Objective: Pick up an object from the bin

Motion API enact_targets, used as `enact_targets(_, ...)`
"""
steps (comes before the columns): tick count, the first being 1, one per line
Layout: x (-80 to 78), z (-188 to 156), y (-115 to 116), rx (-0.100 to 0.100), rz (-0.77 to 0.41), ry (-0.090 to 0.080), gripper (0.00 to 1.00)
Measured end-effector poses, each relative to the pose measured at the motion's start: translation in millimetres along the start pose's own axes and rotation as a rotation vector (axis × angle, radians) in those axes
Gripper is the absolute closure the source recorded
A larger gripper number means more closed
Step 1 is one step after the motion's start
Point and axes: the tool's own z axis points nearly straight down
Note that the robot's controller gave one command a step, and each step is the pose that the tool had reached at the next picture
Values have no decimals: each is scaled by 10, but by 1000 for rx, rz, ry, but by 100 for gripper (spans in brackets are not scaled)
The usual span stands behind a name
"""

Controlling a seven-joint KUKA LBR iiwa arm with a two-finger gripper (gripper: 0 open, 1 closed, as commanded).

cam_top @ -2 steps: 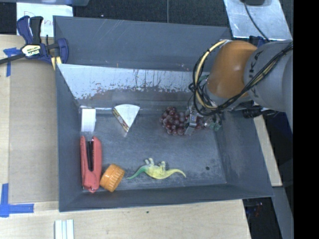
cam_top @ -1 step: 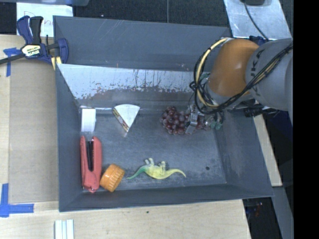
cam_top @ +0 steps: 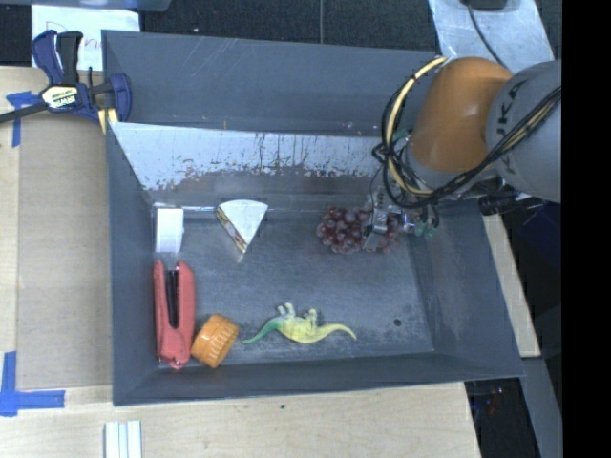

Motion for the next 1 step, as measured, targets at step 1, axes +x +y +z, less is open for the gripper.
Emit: enact_targets(1,-35,-326,0,-1,-1,-12,100)
